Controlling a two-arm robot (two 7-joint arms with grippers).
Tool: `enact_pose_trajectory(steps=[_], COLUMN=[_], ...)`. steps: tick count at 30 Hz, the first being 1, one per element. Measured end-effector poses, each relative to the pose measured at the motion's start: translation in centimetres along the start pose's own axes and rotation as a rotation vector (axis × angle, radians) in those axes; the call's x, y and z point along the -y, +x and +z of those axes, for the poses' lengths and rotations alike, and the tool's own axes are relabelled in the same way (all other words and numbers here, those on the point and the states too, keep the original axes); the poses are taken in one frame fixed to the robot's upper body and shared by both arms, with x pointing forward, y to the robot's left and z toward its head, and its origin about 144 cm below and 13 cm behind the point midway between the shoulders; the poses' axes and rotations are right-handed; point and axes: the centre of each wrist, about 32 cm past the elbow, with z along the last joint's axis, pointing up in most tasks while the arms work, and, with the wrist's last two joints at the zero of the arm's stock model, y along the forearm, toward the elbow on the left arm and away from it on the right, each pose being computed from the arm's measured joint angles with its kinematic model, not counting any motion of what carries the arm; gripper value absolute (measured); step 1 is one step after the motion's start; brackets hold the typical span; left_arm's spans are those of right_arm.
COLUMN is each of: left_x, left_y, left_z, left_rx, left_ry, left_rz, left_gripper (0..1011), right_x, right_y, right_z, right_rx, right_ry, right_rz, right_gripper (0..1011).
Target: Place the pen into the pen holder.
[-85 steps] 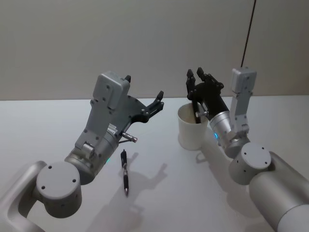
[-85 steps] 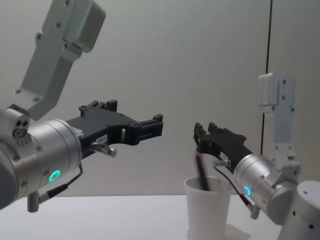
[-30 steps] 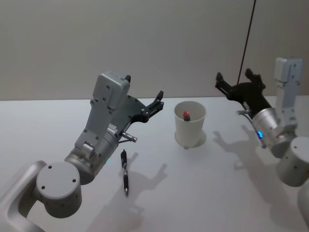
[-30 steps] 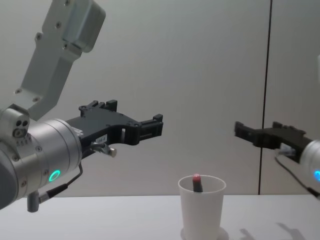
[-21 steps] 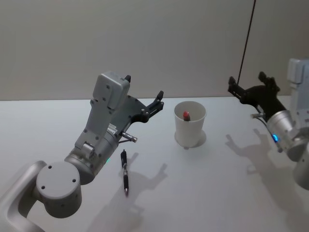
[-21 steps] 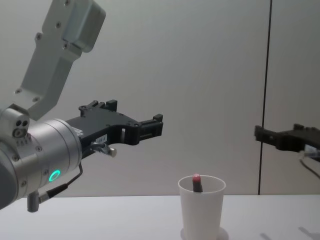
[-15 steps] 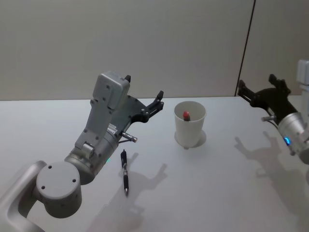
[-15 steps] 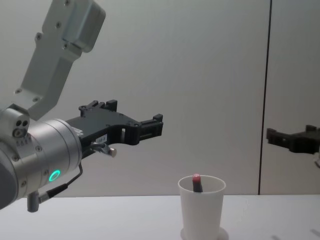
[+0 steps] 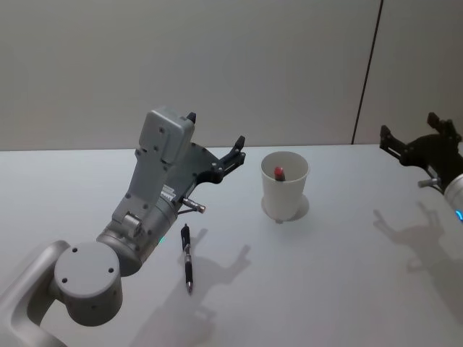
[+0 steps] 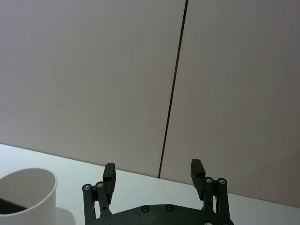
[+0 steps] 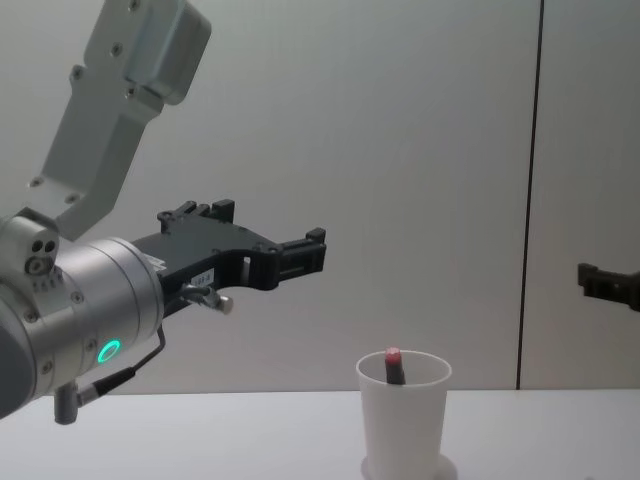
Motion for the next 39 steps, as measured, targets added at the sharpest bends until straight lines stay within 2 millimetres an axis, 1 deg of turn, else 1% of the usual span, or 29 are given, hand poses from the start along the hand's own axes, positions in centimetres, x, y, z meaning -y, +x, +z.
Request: enact_pose_trajectory(steps=[19, 27, 39], left_x=[0.0, 0.0, 0.0], left_y=[0.0, 0.0, 0.0], left_z=[0.0, 0.0, 0.0], left_rx=[0.0, 0.0, 0.0], left_ry=[0.0, 0.0, 0.0], left_rz=[0.0, 0.0, 0.0], left_gripper=[1000, 1000, 1000], right_x=[2.0, 2.7, 3.2], right_y=[2.6, 3.2, 3.7], right_z=[0.7, 0.8, 0.8], right_rx=[0.096, 0.108, 0.117], right_ry=[-0.022, -0.033, -0.041], right_rz=[-0.015, -0.022, -0.026], right_gripper=[1001, 1001, 1001])
